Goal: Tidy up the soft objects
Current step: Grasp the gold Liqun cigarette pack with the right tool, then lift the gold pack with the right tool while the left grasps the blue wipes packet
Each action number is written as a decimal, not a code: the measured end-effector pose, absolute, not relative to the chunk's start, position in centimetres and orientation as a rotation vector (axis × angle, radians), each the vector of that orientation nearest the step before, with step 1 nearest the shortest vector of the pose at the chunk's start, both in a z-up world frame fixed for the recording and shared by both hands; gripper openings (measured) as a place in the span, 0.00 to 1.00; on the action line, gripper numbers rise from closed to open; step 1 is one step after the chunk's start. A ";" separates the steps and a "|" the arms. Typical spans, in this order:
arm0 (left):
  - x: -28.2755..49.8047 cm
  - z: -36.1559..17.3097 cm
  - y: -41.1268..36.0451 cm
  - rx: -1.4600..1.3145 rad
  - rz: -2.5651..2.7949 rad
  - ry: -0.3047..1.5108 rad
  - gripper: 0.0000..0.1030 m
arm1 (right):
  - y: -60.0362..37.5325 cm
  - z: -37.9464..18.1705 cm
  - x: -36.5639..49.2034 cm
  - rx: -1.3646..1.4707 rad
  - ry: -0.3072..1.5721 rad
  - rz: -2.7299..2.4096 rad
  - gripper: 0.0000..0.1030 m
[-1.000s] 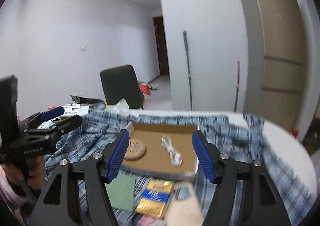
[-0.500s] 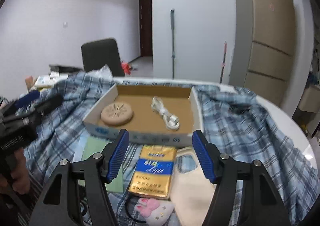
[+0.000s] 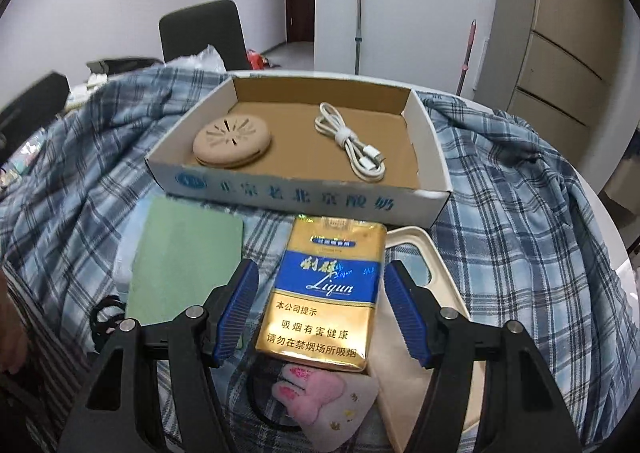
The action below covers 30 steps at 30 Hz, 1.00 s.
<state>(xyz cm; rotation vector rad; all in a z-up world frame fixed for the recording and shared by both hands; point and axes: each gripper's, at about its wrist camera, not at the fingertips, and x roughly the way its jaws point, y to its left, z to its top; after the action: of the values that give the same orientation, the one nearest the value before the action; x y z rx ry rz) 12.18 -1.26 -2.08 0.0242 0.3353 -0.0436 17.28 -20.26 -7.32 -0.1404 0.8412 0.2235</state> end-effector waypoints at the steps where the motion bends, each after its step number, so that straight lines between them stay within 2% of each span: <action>1: 12.2 -2.1 -1.3 0.029 -0.045 0.336 0.94 | -20.2 -7.5 17.4 -0.148 0.852 0.218 0.57; 2: 12.2 -2.1 -1.4 0.033 -0.045 0.337 0.94 | -20.1 -7.7 17.5 -0.156 0.863 0.214 0.53; 7: 12.3 -2.1 -1.4 0.032 -0.045 0.341 0.94 | -20.3 -6.7 16.8 -0.140 0.803 0.240 0.52; 15: 12.4 -2.1 -1.3 0.030 -0.038 0.352 0.94 | -23.1 -1.9 13.4 -0.039 0.481 0.230 0.52; 18: 11.8 -1.5 -1.0 0.032 -0.055 0.345 0.94 | -24.0 -1.5 13.7 -0.006 0.479 0.215 0.52; 21: 11.7 -1.1 -0.6 0.052 -0.085 0.439 0.94 | -24.8 -1.3 14.0 0.037 0.502 0.229 0.52; 23: 12.3 -1.5 -0.1 0.017 -0.110 0.538 0.83 | -25.2 -1.1 14.2 0.055 0.509 0.225 0.52; 24: 12.6 -1.8 0.0 0.010 -0.104 0.582 0.71 | -25.4 -1.0 14.1 0.059 0.505 0.220 0.52; 25: 13.0 -2.2 0.2 0.009 -0.087 0.623 0.64 | -25.5 -1.0 14.0 0.059 0.500 0.218 0.52; 26: 13.3 -2.6 0.4 0.010 -0.078 0.650 0.62 | -25.4 -1.0 13.9 0.058 0.496 0.214 0.52; 28: 14.1 -3.8 0.7 0.007 -0.065 0.719 0.51 | -25.5 -0.8 13.7 0.062 0.489 0.212 0.52; 30: 14.6 -4.8 0.7 -0.017 -0.095 0.789 0.49 | -25.5 -0.8 13.6 0.063 0.481 0.217 0.52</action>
<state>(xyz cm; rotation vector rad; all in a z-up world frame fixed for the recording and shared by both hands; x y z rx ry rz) 14.62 0.72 -4.84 -0.0172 0.7894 -0.0948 13.60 -25.49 -0.75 0.0630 0.4808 0.2173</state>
